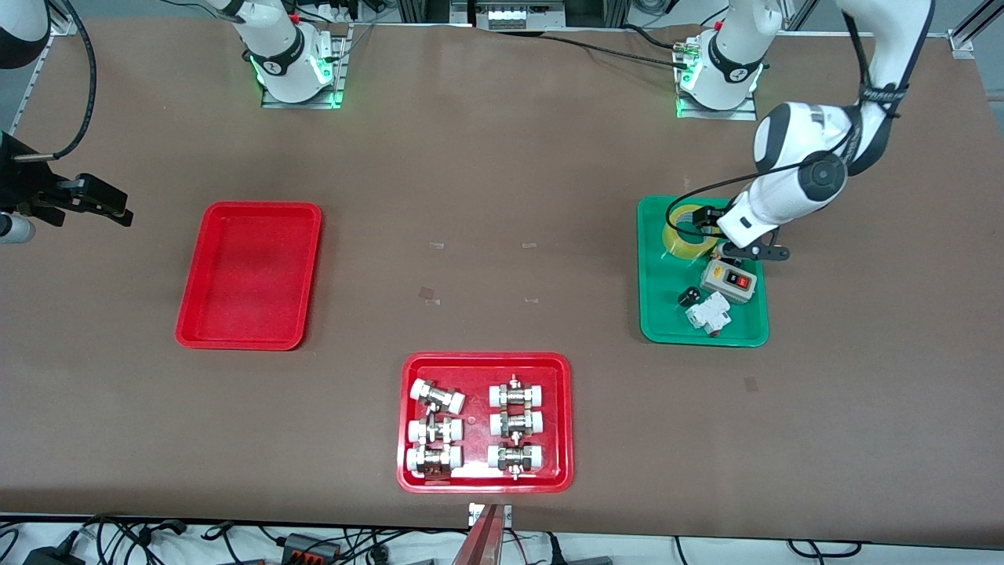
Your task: Left arm passes tape to right arm into tray
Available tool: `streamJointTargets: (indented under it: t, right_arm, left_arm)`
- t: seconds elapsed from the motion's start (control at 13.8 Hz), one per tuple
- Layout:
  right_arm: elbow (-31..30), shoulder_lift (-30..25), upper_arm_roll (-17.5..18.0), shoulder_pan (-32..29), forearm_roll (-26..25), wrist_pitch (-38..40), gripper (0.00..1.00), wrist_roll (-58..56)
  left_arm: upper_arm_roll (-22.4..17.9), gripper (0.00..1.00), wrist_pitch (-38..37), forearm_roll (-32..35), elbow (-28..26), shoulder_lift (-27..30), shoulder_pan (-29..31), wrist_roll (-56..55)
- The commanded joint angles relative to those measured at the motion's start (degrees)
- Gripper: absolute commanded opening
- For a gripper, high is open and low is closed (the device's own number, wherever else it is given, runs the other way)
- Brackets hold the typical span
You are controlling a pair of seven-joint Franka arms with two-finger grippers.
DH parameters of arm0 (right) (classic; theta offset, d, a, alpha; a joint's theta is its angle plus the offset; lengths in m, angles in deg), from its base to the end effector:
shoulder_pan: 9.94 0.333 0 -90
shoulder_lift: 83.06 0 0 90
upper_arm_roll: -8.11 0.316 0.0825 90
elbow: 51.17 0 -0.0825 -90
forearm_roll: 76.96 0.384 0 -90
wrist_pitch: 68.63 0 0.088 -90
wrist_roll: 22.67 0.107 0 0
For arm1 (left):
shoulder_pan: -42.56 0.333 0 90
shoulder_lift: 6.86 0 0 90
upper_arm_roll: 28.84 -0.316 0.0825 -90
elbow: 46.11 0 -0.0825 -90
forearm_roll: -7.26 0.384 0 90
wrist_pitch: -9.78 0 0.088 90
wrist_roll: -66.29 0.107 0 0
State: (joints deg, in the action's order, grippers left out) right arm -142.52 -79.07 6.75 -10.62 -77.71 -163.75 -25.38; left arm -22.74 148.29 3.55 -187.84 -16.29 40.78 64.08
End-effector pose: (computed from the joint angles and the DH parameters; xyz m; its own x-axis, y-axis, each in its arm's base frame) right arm 0.5815 -0.0216 0.5816 0.9999 0.0129 -0.0045 0.0130 -0.9998 0.0145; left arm 0.4487 -0.0639 0.2114 0.9739 -0.0495 -0.2214 -0.0417 -0.9983 0.0401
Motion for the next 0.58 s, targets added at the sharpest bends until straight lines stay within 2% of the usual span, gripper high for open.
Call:
streamJointTargets:
  t: [0.0, 0.15, 0.51]
  right_arm:
    - [0.73, 0.13, -0.22, 0.24, 0.05, 0.9, 1.0, 0.16]
    - [0.73, 0.13, -0.22, 0.33, 0.05, 0.9, 1.0, 0.33]
    - [0.82, 0.13, -0.22, 0.33, 0.05, 0.81, 1.0, 0.42]
  left_arm:
    - [0.22, 0.89, 3.17, 0.11, -1.53, -1.81, -0.07, -0.86]
    - [0.22, 0.63, 2.82, 0.02, -1.36, -1.9, -0.07, -1.65]
    - [0.22, 0.32, -0.07, 0.02, -0.3, -1.55, -0.07, -1.74]
